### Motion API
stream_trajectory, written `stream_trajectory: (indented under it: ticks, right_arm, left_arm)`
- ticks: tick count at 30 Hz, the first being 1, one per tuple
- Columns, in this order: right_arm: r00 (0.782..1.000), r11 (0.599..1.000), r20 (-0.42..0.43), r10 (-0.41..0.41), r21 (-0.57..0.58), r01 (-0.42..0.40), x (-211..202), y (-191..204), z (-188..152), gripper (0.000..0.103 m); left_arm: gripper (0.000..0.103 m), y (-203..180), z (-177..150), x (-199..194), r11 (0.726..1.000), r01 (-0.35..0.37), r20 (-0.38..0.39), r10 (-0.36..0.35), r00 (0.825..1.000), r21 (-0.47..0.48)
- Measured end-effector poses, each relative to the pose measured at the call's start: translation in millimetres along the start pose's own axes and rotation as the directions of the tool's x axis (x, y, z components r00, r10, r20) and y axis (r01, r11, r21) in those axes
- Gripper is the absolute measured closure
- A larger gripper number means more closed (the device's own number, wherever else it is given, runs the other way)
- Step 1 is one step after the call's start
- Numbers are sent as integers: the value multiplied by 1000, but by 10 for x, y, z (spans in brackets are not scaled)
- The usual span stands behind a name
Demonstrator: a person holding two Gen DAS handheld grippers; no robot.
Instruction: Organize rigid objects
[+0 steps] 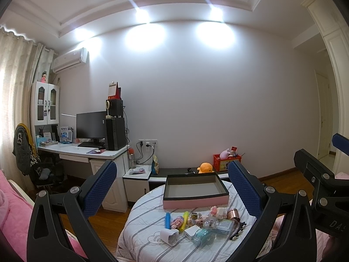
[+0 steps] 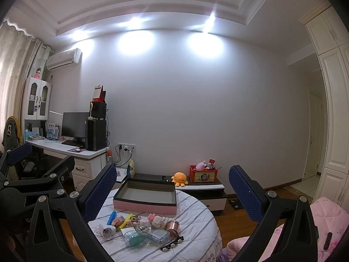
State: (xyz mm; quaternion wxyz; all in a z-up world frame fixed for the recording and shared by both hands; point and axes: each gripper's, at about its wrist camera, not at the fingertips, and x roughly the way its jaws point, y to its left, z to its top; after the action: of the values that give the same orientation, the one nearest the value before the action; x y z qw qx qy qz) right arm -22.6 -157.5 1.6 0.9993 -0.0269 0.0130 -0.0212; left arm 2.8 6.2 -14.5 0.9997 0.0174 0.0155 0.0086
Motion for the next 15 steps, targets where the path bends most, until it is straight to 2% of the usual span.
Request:
stream_trajectory:
  ticks: [15]
  right_arm:
    - [999,1000,-45,5,7,-5,145,-39,-85,0]
  left_arm:
    - [0,-82,-141,129,1000,7,-28,-6,1000,24]
